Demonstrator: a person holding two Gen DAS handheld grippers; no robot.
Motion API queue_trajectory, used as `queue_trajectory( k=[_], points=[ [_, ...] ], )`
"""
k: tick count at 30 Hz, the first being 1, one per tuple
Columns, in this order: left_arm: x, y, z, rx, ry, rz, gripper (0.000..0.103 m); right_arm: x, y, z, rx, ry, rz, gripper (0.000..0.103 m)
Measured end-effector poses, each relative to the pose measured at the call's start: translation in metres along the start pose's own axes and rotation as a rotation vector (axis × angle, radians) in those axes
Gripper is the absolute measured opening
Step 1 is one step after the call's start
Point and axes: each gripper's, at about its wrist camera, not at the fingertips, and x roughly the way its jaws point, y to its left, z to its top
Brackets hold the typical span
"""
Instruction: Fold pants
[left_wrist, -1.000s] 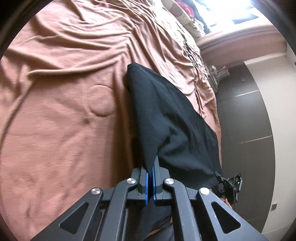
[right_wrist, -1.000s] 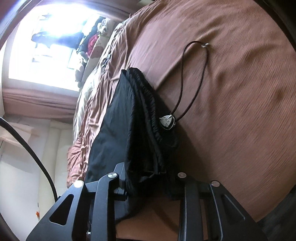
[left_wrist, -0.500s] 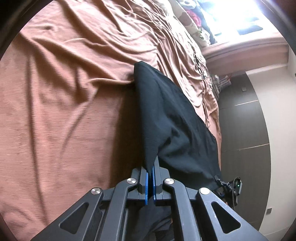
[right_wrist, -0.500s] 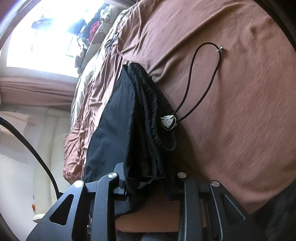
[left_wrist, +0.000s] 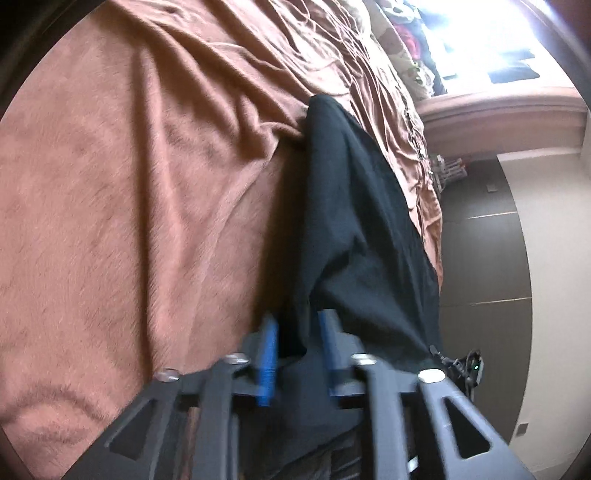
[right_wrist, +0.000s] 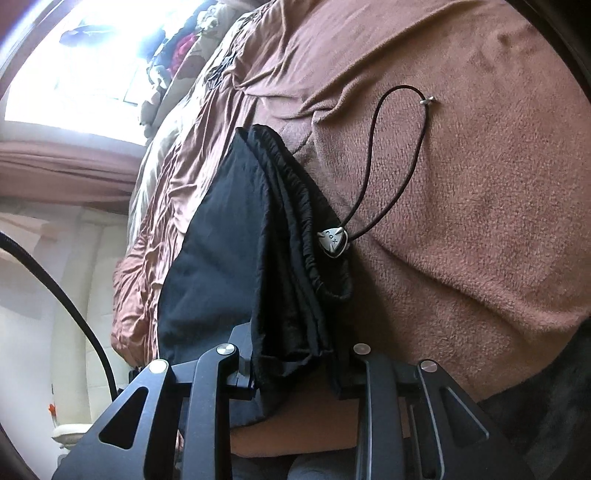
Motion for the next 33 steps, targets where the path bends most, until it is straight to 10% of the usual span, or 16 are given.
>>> queue_trajectory(
  k=[10,13,20,26,33],
  points=[
    [-0.015,0.014,-0.047,-0.037,-0.027,-0.028,0.043,0.007,-0.002,-0.008,-0.012,0.005,0.012,0.024],
    [-0.02,0.017,-0.058,-0.063,-0.031,-0.019,0.014,0.005,-0.007,-0.013,-0.008,0.005,0.016,0.024],
    [-0.036,0.021,-0.076,-0.092,-0.082,-0.048,0.012,0.0,-0.01,-0.016,-0.011,0.009,0.023,0.024],
    [-0.036,0.03,-0.074,-0.113,-0.133,-0.076,0.046,-0.004,-0.009,-0.018,-0.035,0.024,0.026,0.027],
    [-0.031,0.029,-0.065,-0.136,-0.186,-0.109,0.05,-0.006,-0.014,-0.02,-0.032,0.029,0.03,0.028]
  ],
)
